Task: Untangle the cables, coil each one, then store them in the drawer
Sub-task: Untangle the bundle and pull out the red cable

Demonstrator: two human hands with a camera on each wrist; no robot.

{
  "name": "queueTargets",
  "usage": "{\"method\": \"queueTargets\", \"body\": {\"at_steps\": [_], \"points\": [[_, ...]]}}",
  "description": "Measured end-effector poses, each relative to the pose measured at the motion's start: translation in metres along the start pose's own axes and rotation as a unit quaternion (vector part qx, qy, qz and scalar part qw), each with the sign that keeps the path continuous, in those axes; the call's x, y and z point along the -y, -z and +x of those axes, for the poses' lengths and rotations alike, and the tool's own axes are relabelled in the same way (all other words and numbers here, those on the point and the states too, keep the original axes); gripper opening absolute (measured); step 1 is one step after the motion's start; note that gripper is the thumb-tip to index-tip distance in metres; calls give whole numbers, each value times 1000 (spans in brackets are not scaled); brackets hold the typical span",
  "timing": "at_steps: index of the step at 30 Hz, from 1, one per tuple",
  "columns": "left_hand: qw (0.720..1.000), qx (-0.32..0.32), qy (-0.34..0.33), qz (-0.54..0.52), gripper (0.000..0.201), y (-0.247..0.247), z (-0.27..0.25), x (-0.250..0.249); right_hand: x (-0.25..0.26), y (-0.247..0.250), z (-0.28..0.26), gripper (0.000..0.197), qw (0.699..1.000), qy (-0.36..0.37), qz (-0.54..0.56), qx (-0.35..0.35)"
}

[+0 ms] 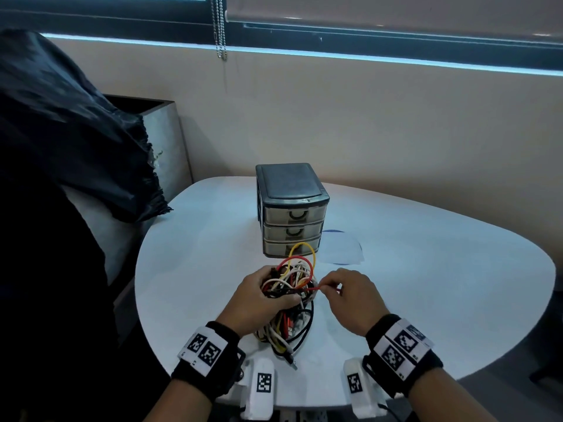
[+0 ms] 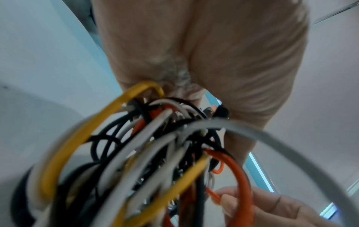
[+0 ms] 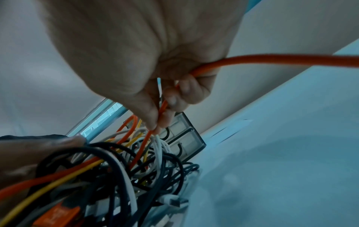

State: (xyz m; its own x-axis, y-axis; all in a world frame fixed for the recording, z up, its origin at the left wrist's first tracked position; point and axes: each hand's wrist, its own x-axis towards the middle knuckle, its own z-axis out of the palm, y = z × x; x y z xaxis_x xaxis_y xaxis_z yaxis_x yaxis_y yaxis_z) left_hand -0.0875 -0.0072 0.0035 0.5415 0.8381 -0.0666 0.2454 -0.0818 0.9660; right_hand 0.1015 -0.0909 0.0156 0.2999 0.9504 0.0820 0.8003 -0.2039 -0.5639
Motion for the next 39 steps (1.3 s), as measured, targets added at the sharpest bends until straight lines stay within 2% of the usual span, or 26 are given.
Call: {"method": "queueTargets", "body": {"at_steps": [3,5,7,9,14,17,20,23,27,31,39], "points": [[999,23,-16,-20,40,-1,-3,-2,11,-9,-6,14,999,43,-8,-8],[998,36,-9,-45,34,-1,-4,-2,16,-14,-9,15,998,59,-21,-1],[994,47,22,-94,24,2,-3,-4,11,-13,-10,17,999,43,-23,6],[990,52,52,-120,31,8,-2,-3,4,-12,-11,19,999,16,-22,20],[991,107,58,-62,40,8,0,-9,13,-28,-17,25,998,20,-42,35],[990,127,37,-48,35,8,0,-10,7,-35,-20,23,1000,9,7,17],[993,111,-3,-34,29,5,-6,-2,-6,-29,-20,20,999,-8,46,18],[996,77,-13,-40,26,6,-8,4,-14,-21,-18,19,998,-17,62,7],[993,104,-7,-45,27,9,-6,-1,-22,-15,-14,20,997,-18,74,-26],[992,119,-6,-35,28,8,-7,-2,-18,-22,-13,20,997,-2,71,11],[994,105,-2,-40,26,6,-3,4,-16,-19,-7,25,988,10,129,89]]}}
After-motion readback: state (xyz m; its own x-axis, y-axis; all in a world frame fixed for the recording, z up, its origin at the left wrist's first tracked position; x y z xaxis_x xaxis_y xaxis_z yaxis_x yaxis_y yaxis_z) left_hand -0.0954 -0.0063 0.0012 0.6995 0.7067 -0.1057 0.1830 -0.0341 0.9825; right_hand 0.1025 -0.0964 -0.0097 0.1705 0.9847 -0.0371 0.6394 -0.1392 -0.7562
